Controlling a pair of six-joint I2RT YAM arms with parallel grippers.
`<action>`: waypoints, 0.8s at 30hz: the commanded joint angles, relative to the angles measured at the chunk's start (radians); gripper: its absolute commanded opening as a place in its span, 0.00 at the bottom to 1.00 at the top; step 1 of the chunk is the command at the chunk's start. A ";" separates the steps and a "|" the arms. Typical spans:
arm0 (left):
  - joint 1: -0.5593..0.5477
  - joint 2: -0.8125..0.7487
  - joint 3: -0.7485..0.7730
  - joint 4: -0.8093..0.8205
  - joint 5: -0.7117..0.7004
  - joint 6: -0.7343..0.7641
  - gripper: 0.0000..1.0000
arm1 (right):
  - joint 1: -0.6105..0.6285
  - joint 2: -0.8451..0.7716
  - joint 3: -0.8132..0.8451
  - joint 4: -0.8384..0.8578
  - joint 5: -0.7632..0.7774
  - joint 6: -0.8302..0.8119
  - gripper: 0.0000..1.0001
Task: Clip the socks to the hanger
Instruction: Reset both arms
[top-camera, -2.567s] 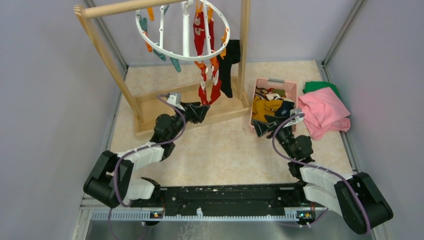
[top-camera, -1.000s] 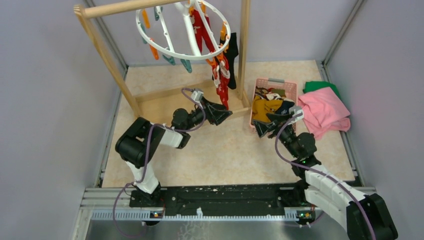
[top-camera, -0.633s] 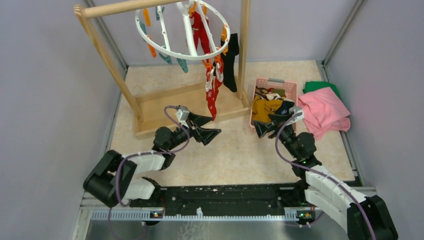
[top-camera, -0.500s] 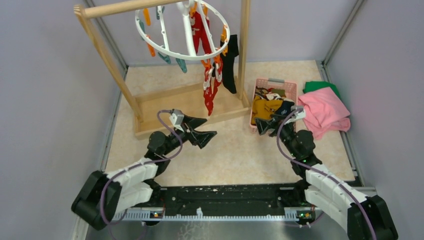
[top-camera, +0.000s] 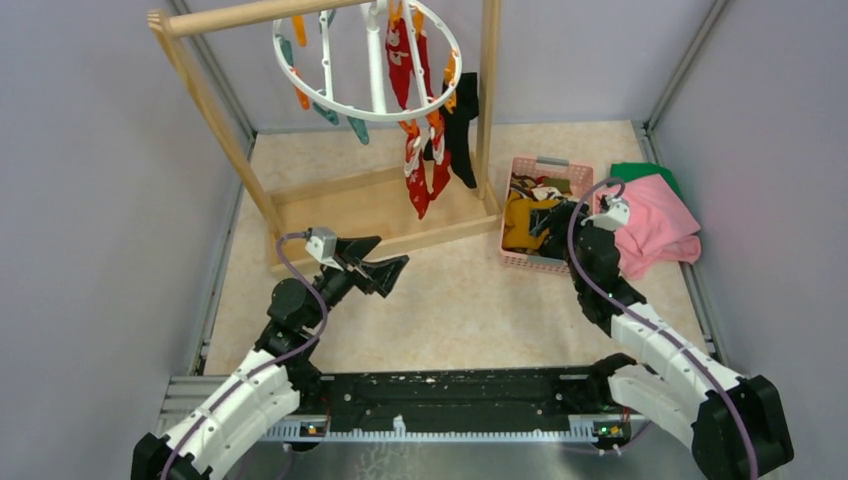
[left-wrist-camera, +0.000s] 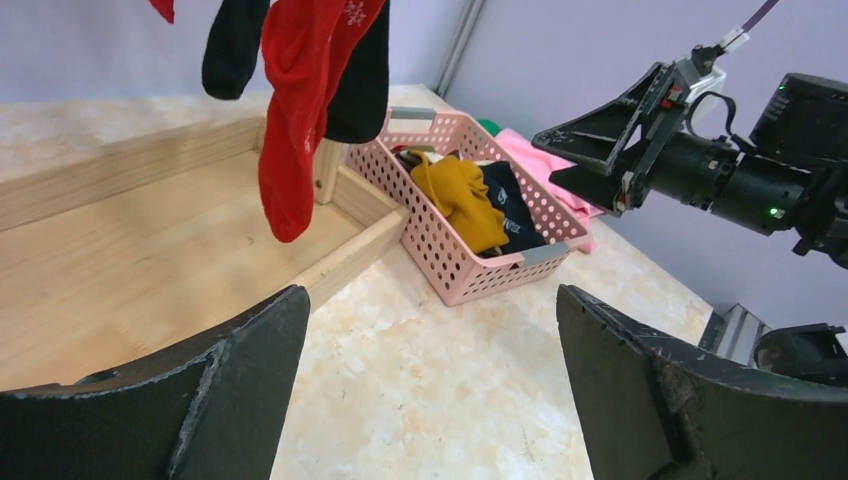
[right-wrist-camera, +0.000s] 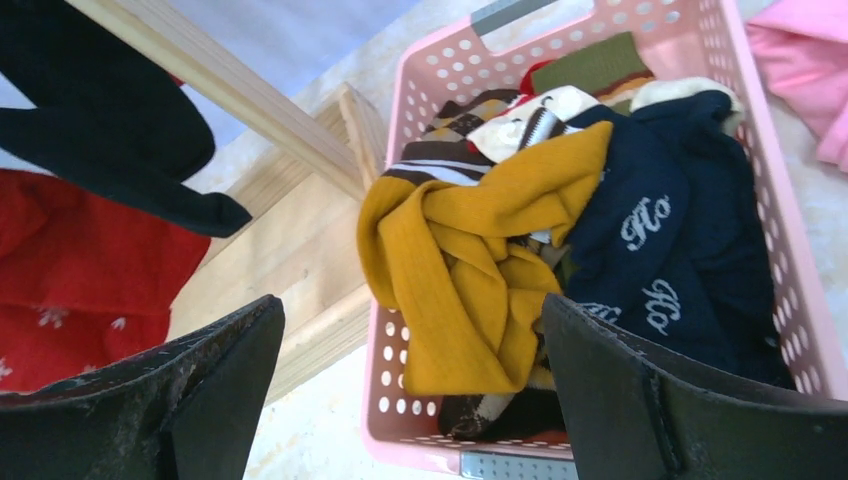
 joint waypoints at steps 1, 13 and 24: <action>0.003 -0.003 0.089 -0.111 -0.014 0.030 0.99 | 0.058 -0.009 0.063 -0.036 0.116 0.001 0.99; 0.293 0.073 0.125 -0.158 0.179 -0.192 0.99 | 0.316 0.039 0.200 -0.043 0.372 -0.200 0.99; 0.393 -0.004 0.211 -0.327 0.234 -0.094 0.99 | 0.460 0.020 0.288 0.004 0.536 -0.381 0.99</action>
